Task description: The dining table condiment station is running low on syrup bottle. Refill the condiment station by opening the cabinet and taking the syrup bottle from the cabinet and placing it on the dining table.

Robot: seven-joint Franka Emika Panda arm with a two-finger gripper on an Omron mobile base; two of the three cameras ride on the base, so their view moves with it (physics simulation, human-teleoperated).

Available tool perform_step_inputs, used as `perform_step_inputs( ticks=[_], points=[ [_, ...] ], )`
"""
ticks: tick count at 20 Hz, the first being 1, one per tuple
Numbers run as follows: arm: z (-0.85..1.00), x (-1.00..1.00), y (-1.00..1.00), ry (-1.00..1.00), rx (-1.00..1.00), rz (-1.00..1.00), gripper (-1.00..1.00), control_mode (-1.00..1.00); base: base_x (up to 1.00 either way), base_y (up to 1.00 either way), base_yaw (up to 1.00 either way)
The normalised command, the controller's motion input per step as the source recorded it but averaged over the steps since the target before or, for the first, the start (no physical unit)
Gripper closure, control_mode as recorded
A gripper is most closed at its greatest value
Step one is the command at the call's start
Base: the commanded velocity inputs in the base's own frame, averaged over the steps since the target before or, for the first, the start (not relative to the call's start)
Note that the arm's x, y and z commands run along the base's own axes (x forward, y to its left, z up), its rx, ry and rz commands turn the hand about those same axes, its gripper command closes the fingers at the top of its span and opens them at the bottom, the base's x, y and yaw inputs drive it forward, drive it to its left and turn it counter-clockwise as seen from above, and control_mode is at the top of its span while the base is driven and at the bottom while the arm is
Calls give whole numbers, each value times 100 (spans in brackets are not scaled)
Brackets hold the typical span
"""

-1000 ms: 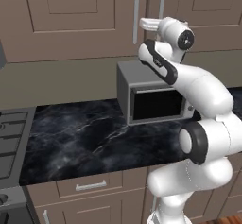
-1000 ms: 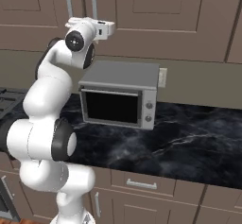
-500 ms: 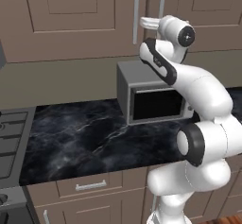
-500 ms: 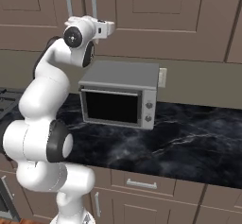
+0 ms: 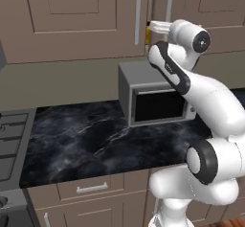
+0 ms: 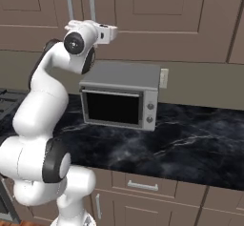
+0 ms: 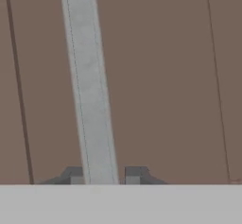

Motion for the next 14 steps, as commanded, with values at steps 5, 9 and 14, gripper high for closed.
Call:
perform_step_inputs(
  ticks=[5,9,14],
  points=[
    [-14,-97,-62,-7,0,0,100,-100,0,0,0],
    [-27,-100,-40,-14,0,0,100,-100,0,0,0],
    [-6,-100,-28,-6,0,0,100,-100,0,0,0]
  ],
)
